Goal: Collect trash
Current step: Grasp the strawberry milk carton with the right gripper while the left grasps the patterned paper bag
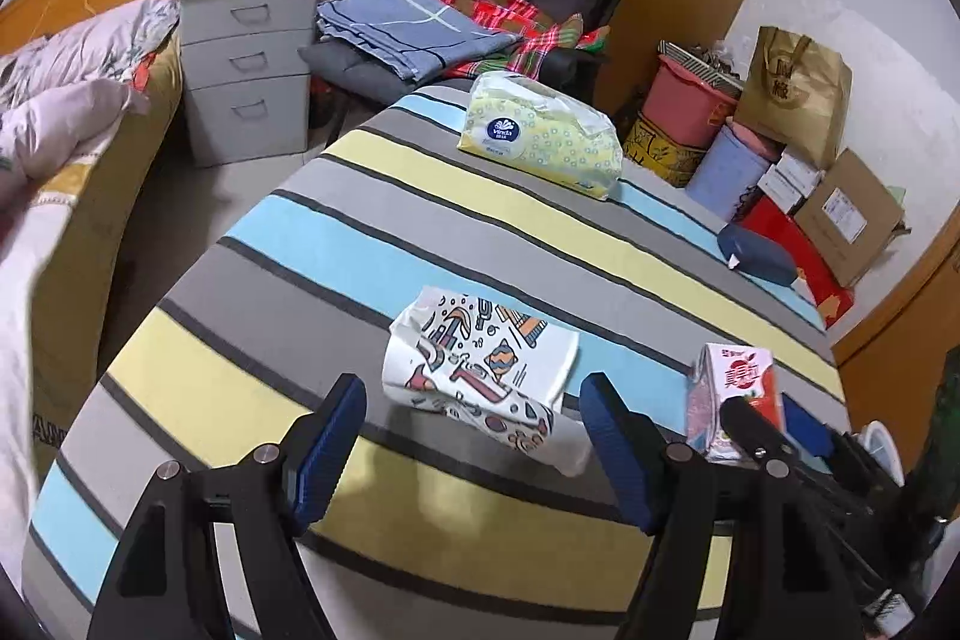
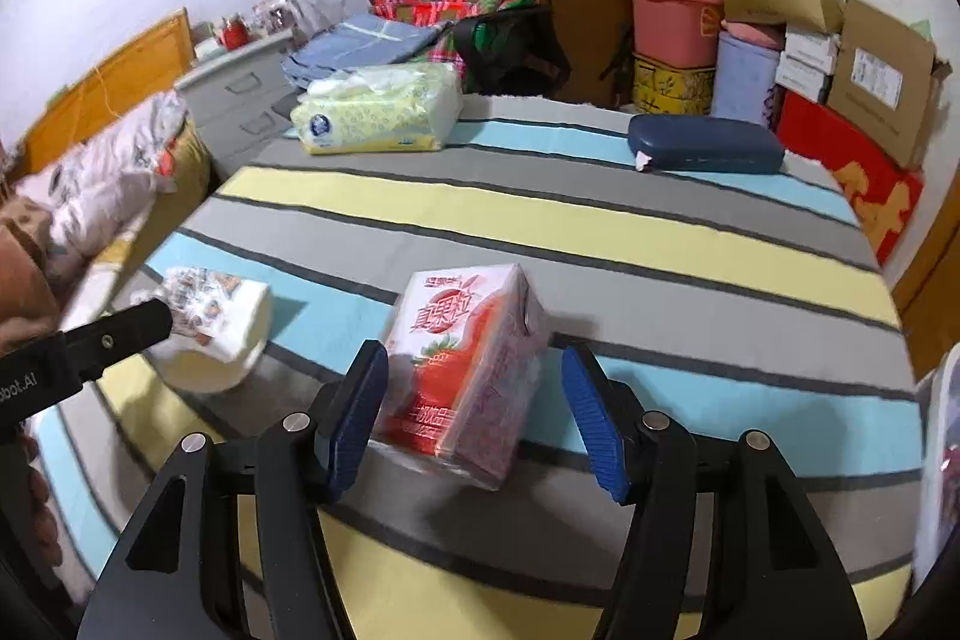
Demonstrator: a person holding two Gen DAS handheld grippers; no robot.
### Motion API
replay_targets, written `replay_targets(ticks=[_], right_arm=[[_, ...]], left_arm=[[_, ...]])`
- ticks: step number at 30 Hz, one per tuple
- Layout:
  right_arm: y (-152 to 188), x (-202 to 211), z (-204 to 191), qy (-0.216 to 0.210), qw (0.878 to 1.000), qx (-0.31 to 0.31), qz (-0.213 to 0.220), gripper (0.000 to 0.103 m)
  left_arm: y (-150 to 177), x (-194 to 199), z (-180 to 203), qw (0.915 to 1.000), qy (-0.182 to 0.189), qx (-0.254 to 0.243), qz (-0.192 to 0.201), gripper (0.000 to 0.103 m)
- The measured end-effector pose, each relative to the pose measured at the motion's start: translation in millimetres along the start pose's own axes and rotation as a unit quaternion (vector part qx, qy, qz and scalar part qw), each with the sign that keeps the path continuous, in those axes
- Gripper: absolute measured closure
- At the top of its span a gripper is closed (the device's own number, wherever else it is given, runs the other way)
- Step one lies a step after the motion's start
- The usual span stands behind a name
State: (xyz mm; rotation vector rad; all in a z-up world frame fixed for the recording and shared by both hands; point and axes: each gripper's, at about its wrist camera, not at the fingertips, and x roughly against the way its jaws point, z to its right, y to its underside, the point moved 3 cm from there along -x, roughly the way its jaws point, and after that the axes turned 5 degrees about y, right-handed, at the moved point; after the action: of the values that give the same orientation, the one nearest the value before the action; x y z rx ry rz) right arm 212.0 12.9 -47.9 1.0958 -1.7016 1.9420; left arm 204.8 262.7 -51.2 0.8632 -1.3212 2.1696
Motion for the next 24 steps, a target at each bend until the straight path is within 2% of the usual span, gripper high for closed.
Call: replay_targets(ticks=[5, 7, 9, 10, 13, 16, 19, 24], right_arm=[[-4.6, 0.8, 4.5, 0.010, 1.000, 0.008, 0.000, 0.041], [-5.0, 1.9, 7.8, 0.010, 1.000, 0.004, -0.002, 0.041], [-3.8, 3.4, 12.1, 0.004, 1.000, -0.007, -0.004, 0.041], [-2.8, 4.3, 13.7, -0.004, 1.000, -0.012, -0.004, 0.041], [-0.7, 2.0, 14.4, -0.015, 1.000, -0.016, -0.010, 0.041], [1.1, 2.3, 10.3, -0.028, 0.999, -0.023, -0.009, 0.041], [1.0, 4.3, 4.1, -0.040, 0.999, -0.020, -0.004, 0.041], [0.2, -2.1, -4.4, -0.008, 1.000, -0.001, -0.009, 0.040]], left_arm=[[-3.3, -17.8, -0.8, 0.9998, -0.009, 0.002, -0.015, 0.030], [-1.2, -25.3, 1.4, 0.9995, 0.001, 0.004, -0.031, 0.030], [3.7, -32.0, 4.8, 0.9985, 0.026, 0.008, -0.046, 0.030], [4.7, -31.7, 6.0, 0.9989, 0.020, 0.002, -0.043, 0.030], [4.7, -32.3, 7.6, 0.9989, 0.003, -0.011, -0.045, 0.042], [4.3, -27.6, 2.3, 0.9989, 0.014, -0.002, -0.045, 0.053], [4.7, -22.9, 0.0, 0.9988, 0.010, -0.012, -0.045, 0.055], [0.6, -20.4, 1.2, 0.9983, -0.003, -0.041, -0.041, 0.056]])
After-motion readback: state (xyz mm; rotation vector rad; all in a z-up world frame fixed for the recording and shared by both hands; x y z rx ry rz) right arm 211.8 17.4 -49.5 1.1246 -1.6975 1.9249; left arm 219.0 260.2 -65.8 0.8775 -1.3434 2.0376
